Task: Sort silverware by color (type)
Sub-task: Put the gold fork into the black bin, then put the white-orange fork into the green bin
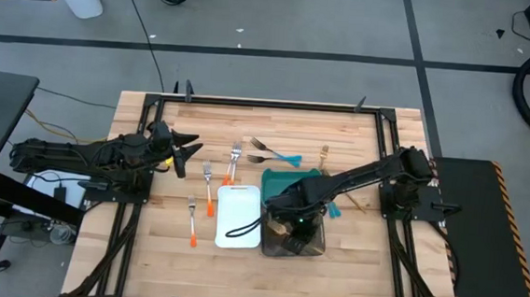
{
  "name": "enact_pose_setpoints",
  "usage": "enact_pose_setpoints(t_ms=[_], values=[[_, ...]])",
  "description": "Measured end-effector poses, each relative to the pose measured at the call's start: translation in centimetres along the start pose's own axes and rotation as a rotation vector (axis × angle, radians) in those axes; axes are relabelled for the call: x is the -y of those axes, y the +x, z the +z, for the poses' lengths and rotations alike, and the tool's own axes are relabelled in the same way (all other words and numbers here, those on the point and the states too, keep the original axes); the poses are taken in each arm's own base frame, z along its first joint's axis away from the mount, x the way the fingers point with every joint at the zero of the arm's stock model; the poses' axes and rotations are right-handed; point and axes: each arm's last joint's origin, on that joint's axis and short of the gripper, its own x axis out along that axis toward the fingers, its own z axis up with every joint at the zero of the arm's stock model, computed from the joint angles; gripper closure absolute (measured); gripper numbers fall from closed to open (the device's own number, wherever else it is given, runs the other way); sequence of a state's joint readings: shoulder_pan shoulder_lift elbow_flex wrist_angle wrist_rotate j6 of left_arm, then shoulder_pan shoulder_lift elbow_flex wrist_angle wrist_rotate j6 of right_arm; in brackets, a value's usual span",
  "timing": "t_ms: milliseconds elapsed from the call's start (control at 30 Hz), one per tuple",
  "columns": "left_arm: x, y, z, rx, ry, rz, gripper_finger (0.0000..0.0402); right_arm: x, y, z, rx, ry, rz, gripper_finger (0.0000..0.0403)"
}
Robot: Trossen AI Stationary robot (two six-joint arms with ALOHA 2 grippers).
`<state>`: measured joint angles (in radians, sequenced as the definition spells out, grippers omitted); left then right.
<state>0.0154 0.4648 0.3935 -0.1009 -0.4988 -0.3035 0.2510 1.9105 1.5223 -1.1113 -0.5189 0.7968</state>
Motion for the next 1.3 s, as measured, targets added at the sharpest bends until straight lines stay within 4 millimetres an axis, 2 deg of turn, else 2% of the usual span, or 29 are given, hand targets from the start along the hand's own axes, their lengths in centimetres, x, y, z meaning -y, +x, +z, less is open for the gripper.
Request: enact_pose_setpoints(t_ms=[233,567,933,1133,1300], values=[[0.0,0.0,0.0,0.001,0.000,0.000,0.0241,1.1,1.2,2.1,-0.064,0.017,0.012,0.0365],[0.0,0.0,0.0,0.000,0.000,0.000,0.0241,2.5,-0.1,3.3,-0.050,-0.006,0.052,0.0364],[0.0,0.0,0.0,0.000,0.000,0.001,0.0241,3.1,0.8,3.6,-0.036,-0.026,0.031,0.0355],[0.0,0.0,0.0,0.000,0.000,0.000,0.0241,3.2,0.7,3.6,-0.042,-0.016,0.037,0.0327],[0.0,0.0,0.0,0.000,0.000,0.000,0.0241,3.4,0.2,3.5,-0.054,-0.002,0.053,0.0321]])
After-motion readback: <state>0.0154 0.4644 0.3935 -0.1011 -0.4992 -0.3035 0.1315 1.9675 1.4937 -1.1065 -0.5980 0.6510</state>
